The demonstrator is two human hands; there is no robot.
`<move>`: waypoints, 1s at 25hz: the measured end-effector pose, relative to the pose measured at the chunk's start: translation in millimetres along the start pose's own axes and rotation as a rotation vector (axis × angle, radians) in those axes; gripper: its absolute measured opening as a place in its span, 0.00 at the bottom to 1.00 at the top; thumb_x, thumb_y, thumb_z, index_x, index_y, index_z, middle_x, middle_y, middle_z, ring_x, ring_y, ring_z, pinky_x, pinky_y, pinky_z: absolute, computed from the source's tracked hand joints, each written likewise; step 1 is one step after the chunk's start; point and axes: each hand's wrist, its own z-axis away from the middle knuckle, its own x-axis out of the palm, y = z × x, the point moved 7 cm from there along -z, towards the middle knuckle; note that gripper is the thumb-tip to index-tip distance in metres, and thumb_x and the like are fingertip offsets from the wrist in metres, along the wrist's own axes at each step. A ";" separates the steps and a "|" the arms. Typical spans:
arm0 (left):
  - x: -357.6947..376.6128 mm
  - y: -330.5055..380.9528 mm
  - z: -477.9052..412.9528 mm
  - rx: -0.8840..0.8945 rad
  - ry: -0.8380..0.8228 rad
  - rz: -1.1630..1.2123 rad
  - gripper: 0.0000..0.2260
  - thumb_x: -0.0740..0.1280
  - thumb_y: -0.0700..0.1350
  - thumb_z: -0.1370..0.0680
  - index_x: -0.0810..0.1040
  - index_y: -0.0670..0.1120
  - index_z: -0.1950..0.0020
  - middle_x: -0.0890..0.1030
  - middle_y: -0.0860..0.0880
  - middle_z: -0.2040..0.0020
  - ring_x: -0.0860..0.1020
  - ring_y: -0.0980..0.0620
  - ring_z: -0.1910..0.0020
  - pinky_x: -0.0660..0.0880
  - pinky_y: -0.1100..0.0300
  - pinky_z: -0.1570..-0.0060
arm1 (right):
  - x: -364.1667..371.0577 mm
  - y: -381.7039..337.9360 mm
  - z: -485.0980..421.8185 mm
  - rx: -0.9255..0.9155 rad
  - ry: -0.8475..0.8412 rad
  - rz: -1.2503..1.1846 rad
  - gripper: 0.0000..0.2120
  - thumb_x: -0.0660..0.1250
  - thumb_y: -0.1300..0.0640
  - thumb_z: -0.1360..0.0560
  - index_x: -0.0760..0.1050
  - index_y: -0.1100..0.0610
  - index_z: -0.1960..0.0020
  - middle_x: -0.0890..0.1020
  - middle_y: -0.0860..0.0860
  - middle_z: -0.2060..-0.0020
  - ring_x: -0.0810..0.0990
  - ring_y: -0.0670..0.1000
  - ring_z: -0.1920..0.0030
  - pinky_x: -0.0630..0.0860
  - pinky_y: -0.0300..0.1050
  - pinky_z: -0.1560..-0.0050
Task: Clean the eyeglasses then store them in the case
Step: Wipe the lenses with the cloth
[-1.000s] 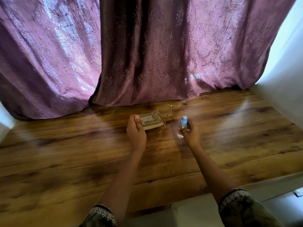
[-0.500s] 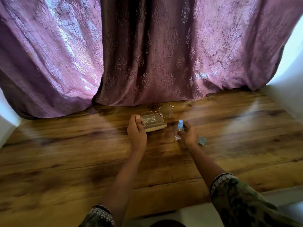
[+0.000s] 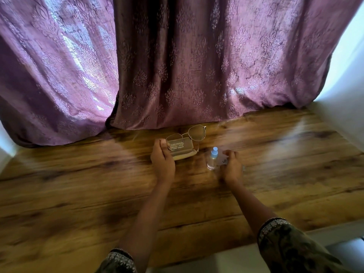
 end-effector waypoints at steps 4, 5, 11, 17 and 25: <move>2.0 -1.4 -0.7 -0.002 -0.004 -0.001 0.12 0.51 0.44 0.18 0.68 0.44 0.59 0.71 0.56 0.65 0.69 0.60 0.65 0.66 0.72 0.63 | -12.3 17.2 -3.8 0.075 0.053 0.116 0.18 0.66 0.66 0.28 0.72 0.59 0.39 0.73 0.58 0.38 0.72 0.58 0.39 0.71 0.56 0.38; 2.7 -1.6 -1.1 0.000 -0.008 0.001 0.12 0.51 0.44 0.18 0.68 0.44 0.59 0.70 0.56 0.65 0.69 0.60 0.65 0.66 0.72 0.63 | -13.4 18.4 -4.8 0.080 0.053 0.155 0.17 0.66 0.64 0.28 0.73 0.59 0.39 0.74 0.58 0.38 0.71 0.59 0.39 0.70 0.56 0.38; 4.4 -0.2 -1.4 0.015 -0.011 -0.007 0.12 0.51 0.44 0.18 0.68 0.44 0.59 0.71 0.55 0.65 0.70 0.59 0.65 0.66 0.72 0.63 | 1.0 29.0 -6.2 0.078 -0.090 0.357 0.19 0.65 0.55 0.25 0.71 0.54 0.35 0.72 0.56 0.35 0.70 0.59 0.36 0.68 0.54 0.38; 1.9 2.7 -1.8 0.024 -0.021 -0.009 0.12 0.51 0.43 0.18 0.68 0.43 0.59 0.72 0.49 0.64 0.70 0.56 0.65 0.66 0.71 0.63 | -11.5 37.2 -2.5 0.125 0.070 0.441 0.10 0.63 0.57 0.24 0.76 0.57 0.44 0.80 0.58 0.44 0.77 0.60 0.45 0.71 0.51 0.44; -12.2 9.0 10.1 0.031 0.012 -0.007 0.11 0.52 0.42 0.18 0.68 0.44 0.59 0.71 0.51 0.65 0.70 0.55 0.66 0.66 0.64 0.63 | -20.3 32.2 38.5 0.141 0.227 0.125 0.12 0.66 0.55 0.27 0.76 0.61 0.48 0.79 0.60 0.49 0.78 0.62 0.51 0.76 0.53 0.53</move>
